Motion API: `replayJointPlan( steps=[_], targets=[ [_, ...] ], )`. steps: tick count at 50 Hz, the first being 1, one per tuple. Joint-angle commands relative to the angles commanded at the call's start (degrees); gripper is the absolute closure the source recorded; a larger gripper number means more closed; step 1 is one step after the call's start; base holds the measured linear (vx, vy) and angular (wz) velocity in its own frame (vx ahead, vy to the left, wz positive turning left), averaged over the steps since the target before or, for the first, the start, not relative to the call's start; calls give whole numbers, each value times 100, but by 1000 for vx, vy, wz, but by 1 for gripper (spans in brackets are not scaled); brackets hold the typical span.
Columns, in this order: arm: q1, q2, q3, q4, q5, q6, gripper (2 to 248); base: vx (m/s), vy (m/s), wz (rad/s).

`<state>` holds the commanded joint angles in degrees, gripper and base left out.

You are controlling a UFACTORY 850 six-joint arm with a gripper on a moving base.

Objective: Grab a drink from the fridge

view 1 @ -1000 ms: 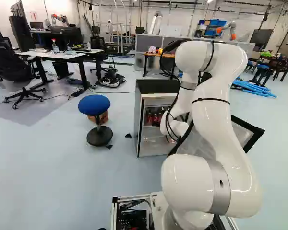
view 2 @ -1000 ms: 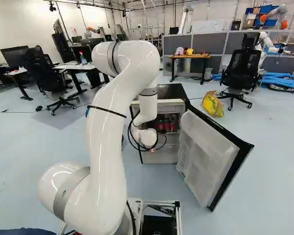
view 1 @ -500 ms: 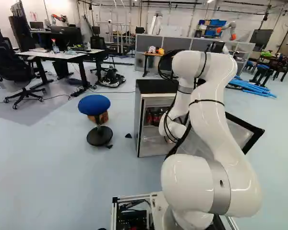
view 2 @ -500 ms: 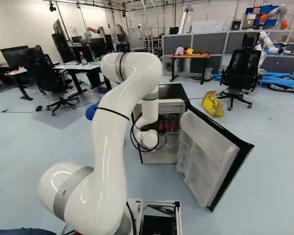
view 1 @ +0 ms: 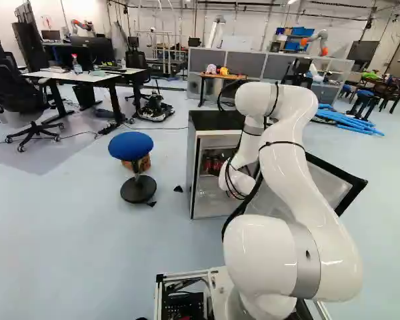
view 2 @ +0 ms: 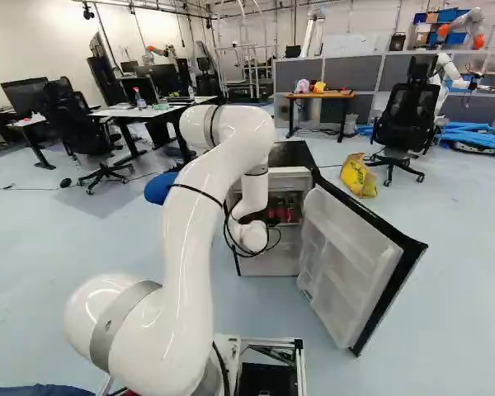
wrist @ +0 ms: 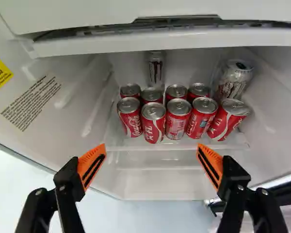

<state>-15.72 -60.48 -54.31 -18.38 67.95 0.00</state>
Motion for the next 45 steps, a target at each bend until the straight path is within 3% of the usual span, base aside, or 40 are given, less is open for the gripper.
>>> replayJointPlan(
  steps=[23, 45],
  targets=[
    [49, -192, -357, 0, 26, 0, 3, 0, 0, 0],
    [91, -725, -936, 0, 26, 0, 3, 0, 0, 0]
  ],
)
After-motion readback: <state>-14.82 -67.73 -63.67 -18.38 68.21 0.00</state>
